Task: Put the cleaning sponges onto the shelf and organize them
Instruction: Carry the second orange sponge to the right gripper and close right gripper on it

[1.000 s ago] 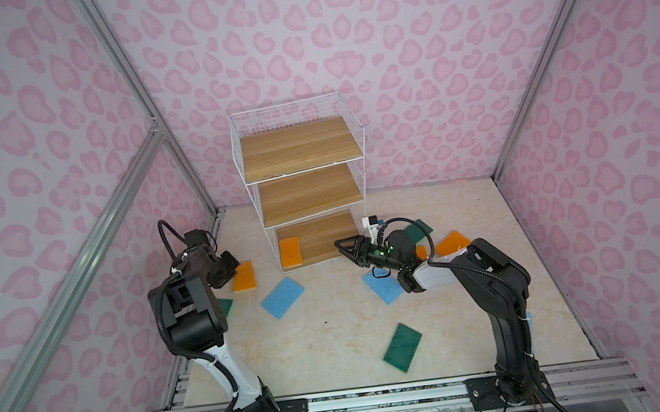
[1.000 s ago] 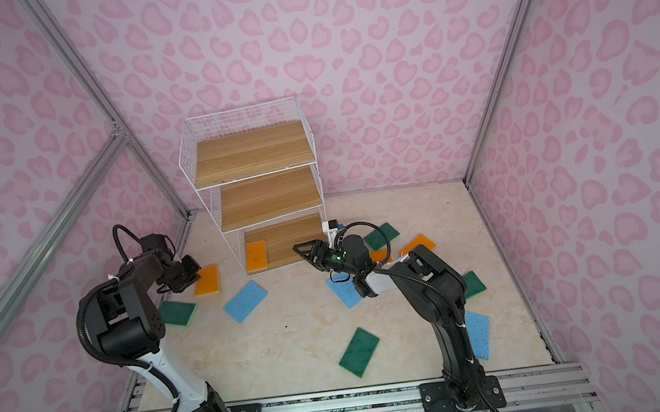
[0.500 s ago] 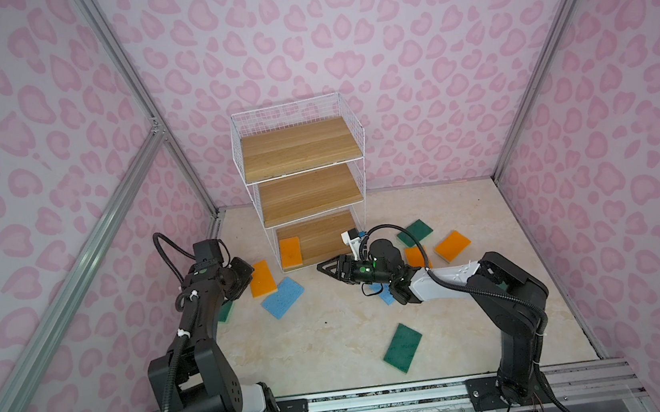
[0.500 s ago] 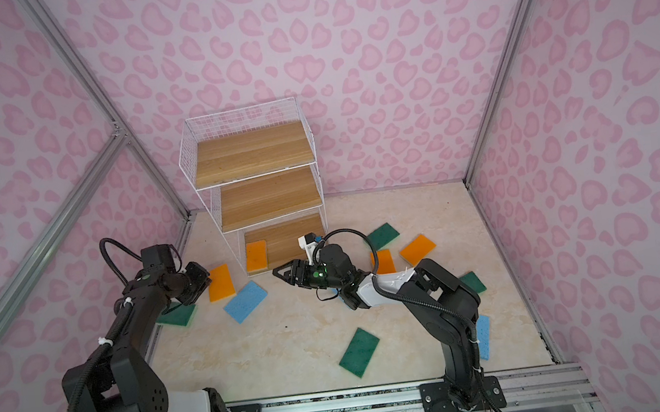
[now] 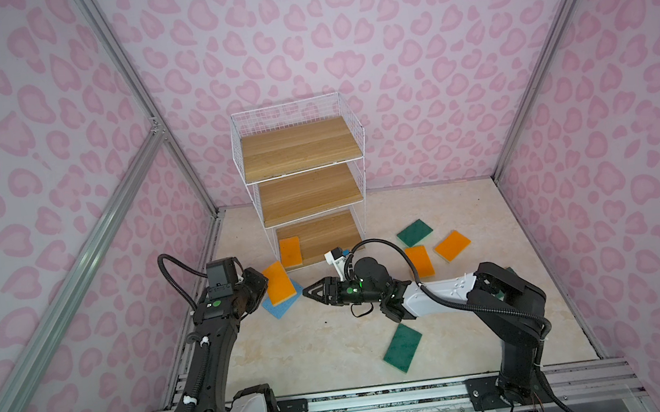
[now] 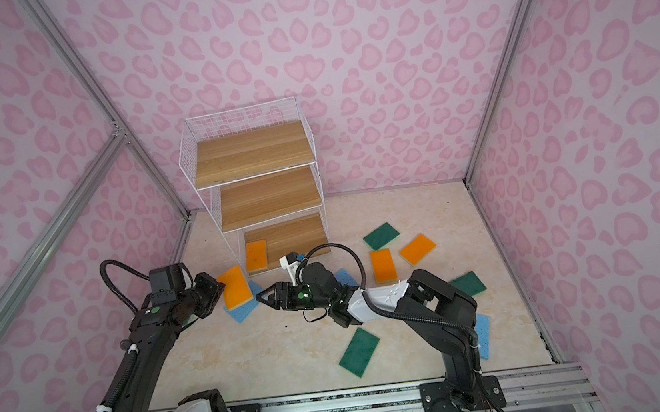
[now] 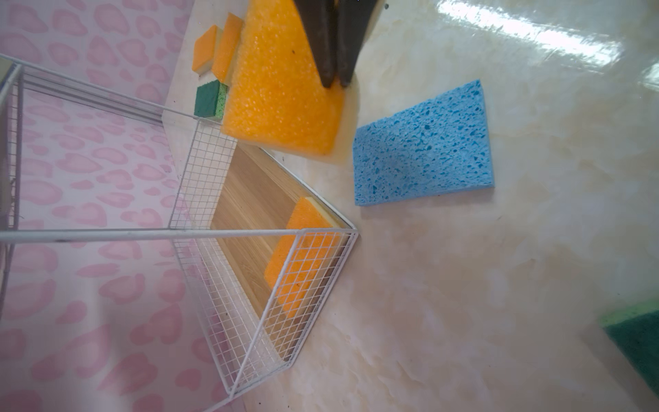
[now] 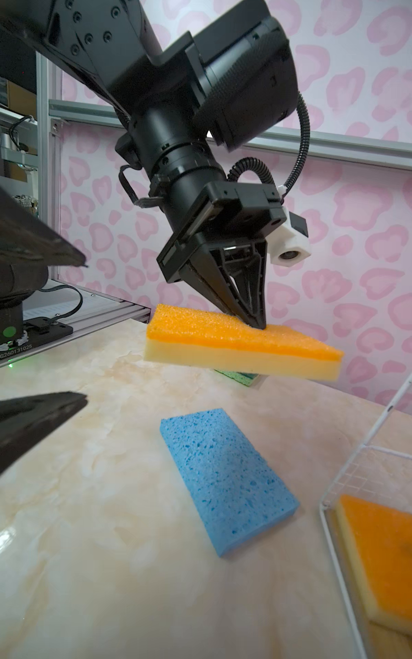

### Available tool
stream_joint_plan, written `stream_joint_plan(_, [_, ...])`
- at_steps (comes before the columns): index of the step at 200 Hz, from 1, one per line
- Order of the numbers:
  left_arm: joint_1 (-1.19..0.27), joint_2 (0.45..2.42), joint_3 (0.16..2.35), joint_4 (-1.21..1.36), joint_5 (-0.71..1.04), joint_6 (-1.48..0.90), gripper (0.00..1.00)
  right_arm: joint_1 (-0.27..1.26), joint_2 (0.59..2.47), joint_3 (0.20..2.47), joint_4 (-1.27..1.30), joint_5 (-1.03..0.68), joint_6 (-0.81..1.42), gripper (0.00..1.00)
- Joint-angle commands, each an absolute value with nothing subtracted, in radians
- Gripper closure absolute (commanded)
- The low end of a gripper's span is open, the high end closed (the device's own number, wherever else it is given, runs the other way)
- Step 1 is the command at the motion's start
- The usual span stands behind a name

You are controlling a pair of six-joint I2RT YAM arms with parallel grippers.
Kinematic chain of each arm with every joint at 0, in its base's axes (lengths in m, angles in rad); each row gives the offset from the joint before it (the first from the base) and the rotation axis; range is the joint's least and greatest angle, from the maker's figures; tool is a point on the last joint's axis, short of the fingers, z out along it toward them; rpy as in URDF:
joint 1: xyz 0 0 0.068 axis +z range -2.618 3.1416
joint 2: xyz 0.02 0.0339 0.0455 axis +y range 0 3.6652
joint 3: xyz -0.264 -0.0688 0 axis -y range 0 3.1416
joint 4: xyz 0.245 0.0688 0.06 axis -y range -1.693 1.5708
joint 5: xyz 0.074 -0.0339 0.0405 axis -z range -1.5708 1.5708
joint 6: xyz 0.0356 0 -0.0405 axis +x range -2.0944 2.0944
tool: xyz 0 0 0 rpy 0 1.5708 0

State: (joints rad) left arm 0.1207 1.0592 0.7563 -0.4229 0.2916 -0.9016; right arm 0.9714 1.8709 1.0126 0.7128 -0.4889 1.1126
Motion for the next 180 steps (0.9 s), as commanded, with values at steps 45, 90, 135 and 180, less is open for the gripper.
stream_joint_plan(45, [0.101, 1.03, 0.71, -0.317, 0.365, -0.978, 0.96, 1.002, 1.917, 1.078, 0.726, -0.467, 1.134, 0.43])
stream_joint_plan(90, [0.099, 1.009, 0.725, -0.319, 0.38, -0.979, 0.96, 1.001, 1.946, 1.123, 0.692, -0.462, 1.125, 0.46])
stream_joint_plan(135, [0.098, 1.001, 0.718, -0.327, 0.38, -0.966, 0.96, 0.99, 1.957, 1.148, 0.646, -0.456, 1.111, 0.46])
stream_joint_plan(180, [0.098, 0.999, 0.736, -0.327, 0.403, -0.972, 0.96, 0.963, 1.952, 1.138, 0.657, -0.452, 1.118, 0.45])
